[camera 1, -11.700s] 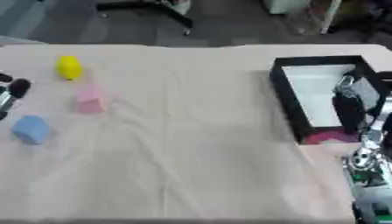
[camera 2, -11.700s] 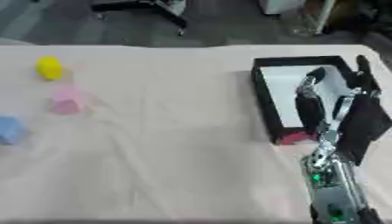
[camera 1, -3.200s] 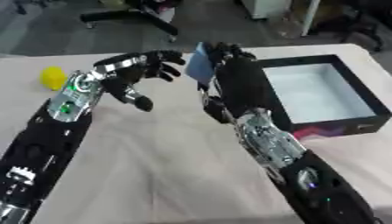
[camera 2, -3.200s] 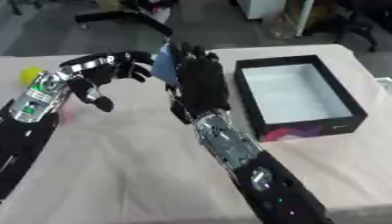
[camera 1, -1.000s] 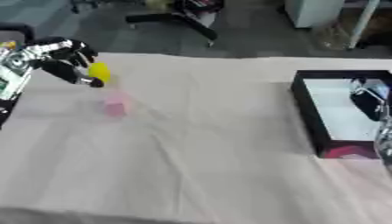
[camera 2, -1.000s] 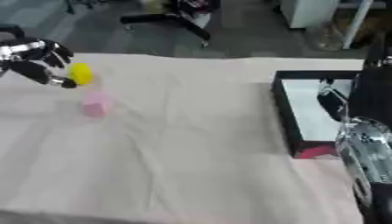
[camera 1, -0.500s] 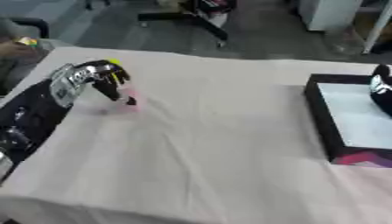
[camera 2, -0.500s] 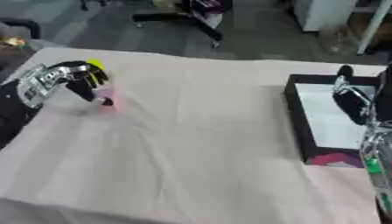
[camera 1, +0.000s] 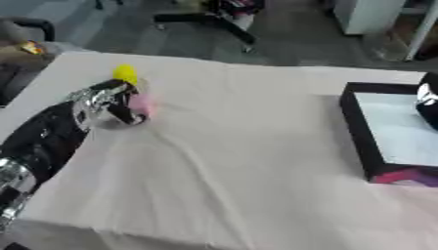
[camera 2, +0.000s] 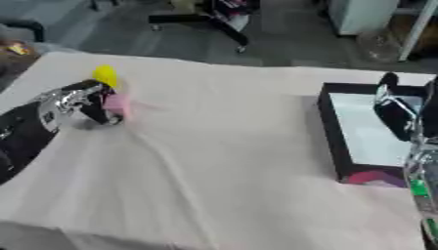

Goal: Pick up the objects with one hand, pass them to the other hand, and then place them into the box on the other side of the table.

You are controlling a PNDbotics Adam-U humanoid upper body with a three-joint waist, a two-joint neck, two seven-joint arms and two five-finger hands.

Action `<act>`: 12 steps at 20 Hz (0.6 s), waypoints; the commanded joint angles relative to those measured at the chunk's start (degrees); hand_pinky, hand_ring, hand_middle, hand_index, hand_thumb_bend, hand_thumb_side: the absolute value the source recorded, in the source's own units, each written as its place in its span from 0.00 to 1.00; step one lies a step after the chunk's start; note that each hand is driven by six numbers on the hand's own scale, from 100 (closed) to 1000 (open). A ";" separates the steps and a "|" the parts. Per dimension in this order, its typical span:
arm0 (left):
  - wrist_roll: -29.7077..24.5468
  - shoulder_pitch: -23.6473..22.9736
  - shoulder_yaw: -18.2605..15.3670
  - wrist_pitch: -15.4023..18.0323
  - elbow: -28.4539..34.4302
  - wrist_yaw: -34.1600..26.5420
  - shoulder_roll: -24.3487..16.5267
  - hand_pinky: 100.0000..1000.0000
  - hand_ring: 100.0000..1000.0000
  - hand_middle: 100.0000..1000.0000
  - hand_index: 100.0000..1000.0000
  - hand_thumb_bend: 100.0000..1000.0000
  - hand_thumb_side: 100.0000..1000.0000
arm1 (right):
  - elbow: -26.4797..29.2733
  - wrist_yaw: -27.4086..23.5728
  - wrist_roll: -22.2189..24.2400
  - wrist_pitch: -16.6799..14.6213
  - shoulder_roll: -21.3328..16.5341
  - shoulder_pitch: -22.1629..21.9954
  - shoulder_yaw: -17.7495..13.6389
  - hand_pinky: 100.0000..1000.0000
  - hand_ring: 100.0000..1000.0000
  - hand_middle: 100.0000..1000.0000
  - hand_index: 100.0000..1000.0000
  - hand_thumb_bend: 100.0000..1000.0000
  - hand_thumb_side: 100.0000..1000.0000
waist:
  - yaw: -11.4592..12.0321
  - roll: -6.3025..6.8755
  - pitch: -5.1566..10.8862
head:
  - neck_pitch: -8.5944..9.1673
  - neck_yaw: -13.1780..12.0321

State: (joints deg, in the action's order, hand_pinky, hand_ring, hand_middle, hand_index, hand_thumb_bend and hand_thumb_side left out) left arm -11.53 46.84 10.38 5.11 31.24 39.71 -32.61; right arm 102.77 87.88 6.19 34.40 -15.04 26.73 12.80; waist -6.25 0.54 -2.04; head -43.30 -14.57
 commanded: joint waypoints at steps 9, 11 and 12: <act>-4.19 1.35 -6.66 10.93 15.10 -11.57 5.43 0.61 0.42 0.35 0.46 0.25 0.04 | -0.02 2.29 11.18 -12.38 2.06 7.05 11.59 1.00 0.89 0.86 1.00 0.36 0.47 | 1.41 -0.37 0.91 | -0.75 3.65; -8.89 1.50 -3.82 9.99 18.20 -23.11 7.35 0.61 0.43 0.36 0.47 0.30 0.07 | 0.17 2.85 15.07 -15.51 3.41 8.81 13.85 1.00 0.92 0.90 1.00 0.42 0.48 | 1.55 -0.51 0.91 | -0.60 5.15; -10.91 1.65 -2.34 8.78 19.93 -28.42 8.20 0.61 0.43 0.36 0.47 0.32 0.09 | 0.23 3.03 16.77 -16.70 4.04 9.57 14.75 1.00 0.94 0.93 1.00 0.45 0.47 | 1.60 -0.59 0.91 | -0.51 5.85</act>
State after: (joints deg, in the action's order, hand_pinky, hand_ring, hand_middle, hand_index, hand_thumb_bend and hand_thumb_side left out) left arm -20.03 47.27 6.86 14.17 48.39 17.36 -24.44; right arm 102.31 90.25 20.89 19.41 -11.49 35.08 26.55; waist -4.68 -0.18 -1.99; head -43.78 -9.58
